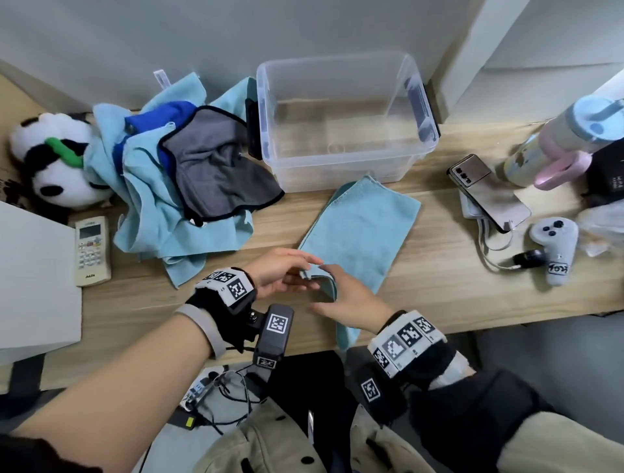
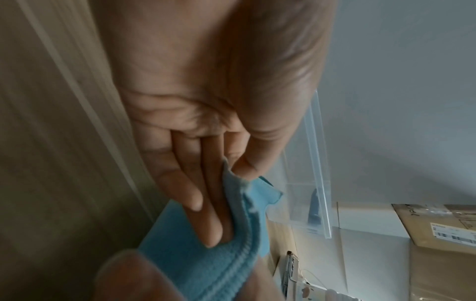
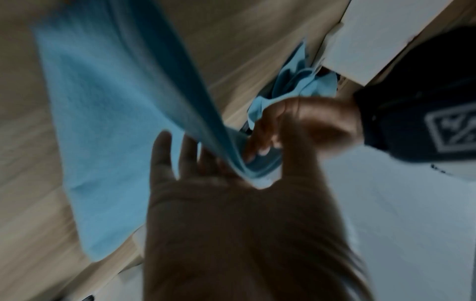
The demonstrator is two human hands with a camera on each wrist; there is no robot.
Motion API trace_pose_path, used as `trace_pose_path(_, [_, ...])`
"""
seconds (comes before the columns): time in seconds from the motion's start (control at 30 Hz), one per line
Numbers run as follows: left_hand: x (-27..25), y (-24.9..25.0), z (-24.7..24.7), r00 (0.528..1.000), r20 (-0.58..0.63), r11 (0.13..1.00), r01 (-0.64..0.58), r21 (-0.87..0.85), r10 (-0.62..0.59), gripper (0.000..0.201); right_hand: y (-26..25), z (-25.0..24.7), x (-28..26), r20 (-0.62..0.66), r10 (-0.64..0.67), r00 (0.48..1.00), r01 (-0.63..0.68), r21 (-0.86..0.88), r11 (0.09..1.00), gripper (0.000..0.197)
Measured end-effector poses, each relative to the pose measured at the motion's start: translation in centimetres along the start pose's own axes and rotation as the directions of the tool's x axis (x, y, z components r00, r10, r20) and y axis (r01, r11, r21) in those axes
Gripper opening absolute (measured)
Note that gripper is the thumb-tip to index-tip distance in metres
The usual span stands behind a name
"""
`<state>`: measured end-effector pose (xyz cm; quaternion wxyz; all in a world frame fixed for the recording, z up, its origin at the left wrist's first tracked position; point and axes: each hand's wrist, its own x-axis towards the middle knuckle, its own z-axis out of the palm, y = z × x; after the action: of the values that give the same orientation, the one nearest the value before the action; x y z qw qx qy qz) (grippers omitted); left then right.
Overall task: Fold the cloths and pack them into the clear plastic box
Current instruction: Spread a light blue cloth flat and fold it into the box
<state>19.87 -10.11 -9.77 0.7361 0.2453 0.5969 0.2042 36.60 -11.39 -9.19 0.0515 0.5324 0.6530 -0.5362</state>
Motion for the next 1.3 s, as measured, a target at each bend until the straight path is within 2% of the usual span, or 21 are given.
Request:
trace_pose_path(0.1, [0.5, 0.4, 0.3, 1.0, 0.004, 0.998, 0.013, -0.063, -0.013, 0.02, 0.4, 0.6, 0.0, -0.189, 0.121, 0.974, -0.119, 0.02, 0.993, 0.064])
trace_pose_path(0.2, [0.6, 0.8, -0.2, 0.998, 0.014, 0.988, 0.065, -0.142, -0.064, 0.024, 2.0, 0.5, 0.1, -0.232, 0.174, 0.957, -0.184, -0.022, 0.983, 0.046])
trace_pose_path(0.27, [0.6, 0.9, -0.8, 0.994, 0.022, 0.985, 0.105, -0.136, -0.103, 0.033, 3.2, -0.3, -0.1, -0.254, 0.189, 0.949, -0.207, -0.048, 0.977, 0.019])
trace_pose_path(0.3, [0.7, 0.9, -1.1, 0.992, 0.023, 0.988, 0.122, -0.096, -0.12, 0.037, 3.8, -0.8, -0.2, -0.26, 0.202, 0.944, -0.219, -0.038, 0.975, 0.013])
trace_pose_path(0.4, [1.0, 0.5, -1.5, 0.987, 0.015, 0.986, 0.16, 0.056, -0.161, 0.038, 5.5, -2.1, -0.5, -0.329, 0.24, 0.913, -0.255, -0.001, 0.967, 0.034])
trace_pose_path(0.53, [1.8, -0.4, -1.3, 0.988, -0.049, 0.967, 0.154, 0.205, -0.147, 0.014, 6.9, -2.3, -0.5, -0.419, 0.27, 0.867, -0.243, 0.117, 0.963, 0.038])
trace_pose_path(0.6, [3.0, -1.1, -1.6, 0.987, -0.16, 0.916, 0.086, 0.392, -0.024, 0.016, 7.4, -1.8, -0.1, -0.434, 0.275, 0.858, -0.195, 0.22, 0.956, 0.034])
trace_pose_path(0.63, [3.6, -1.5, -1.9, 0.977, -0.202, 0.86, 0.045, 0.508, 0.069, 0.02, 7.7, -1.5, 0.2, -0.445, 0.27, 0.854, -0.153, 0.283, 0.947, 0.029])
trace_pose_path(0.7, [4.8, -2.1, -2.4, 0.95, -0.227, 0.769, -0.02, 0.639, 0.214, 0.025, 8.0, -1.0, 0.5, -0.415, 0.293, 0.861, -0.066, 0.482, 0.874, 0.01])
trace_pose_path(0.73, [5.3, -2.4, -2.6, 0.94, -0.225, 0.751, -0.048, 0.659, 0.257, 0.023, 8.1, -0.7, 0.5, -0.374, 0.295, 0.879, -0.049, 0.545, 0.837, 0.009])
trace_pose_path(0.77, [5.5, -2.5, -2.5, 0.931, -0.23, 0.749, -0.065, 0.66, 0.283, 0.02, 8.2, -0.4, 0.5, -0.33, 0.284, 0.9, -0.048, 0.572, 0.819, 0.017])
trace_pose_path(0.83, [5.4, -2.4, -2.0, 0.92, -0.24, 0.776, -0.1, 0.623, 0.311, 0.014, 8.5, 0.0, 0.3, -0.291, 0.251, 0.923, -0.053, 0.551, 0.833, 0.027])
trace_pose_path(0.93, [5.3, -2.4, -1.6, 0.909, -0.245, 0.818, -0.154, 0.555, 0.337, 0.015, 9.0, 0.4, 0.0, -0.358, 0.231, 0.905, 0.009, 0.558, 0.83, 0.026])
trace_pose_path(1.1, [5.5, -3.0, -1.7, 0.919, -0.248, 0.839, -0.139, 0.527, 0.307, 0.019, 9.2, 0.5, -0.3, -0.386, 0.064, 0.92, 0.132, 0.46, 0.878, 0.016])
trace_pose_path(1.17, [5.6, -3.2, -1.8, 0.925, -0.249, 0.838, -0.116, 0.533, 0.286, 0.016, 9.8, 0.6, 0.1, -0.396, 0.055, 0.917, 0.109, 0.378, 0.919, 0.015])
trace_pose_path(1.3, [5.2, -2.7, -1.5, 0.922, -0.298, 0.806, -0.023, 0.591, 0.246, 0.019, 10.6, 0.5, 1.1, -0.387, 0.2, 0.9, -0.084, 0.295, 0.952, 0.012])
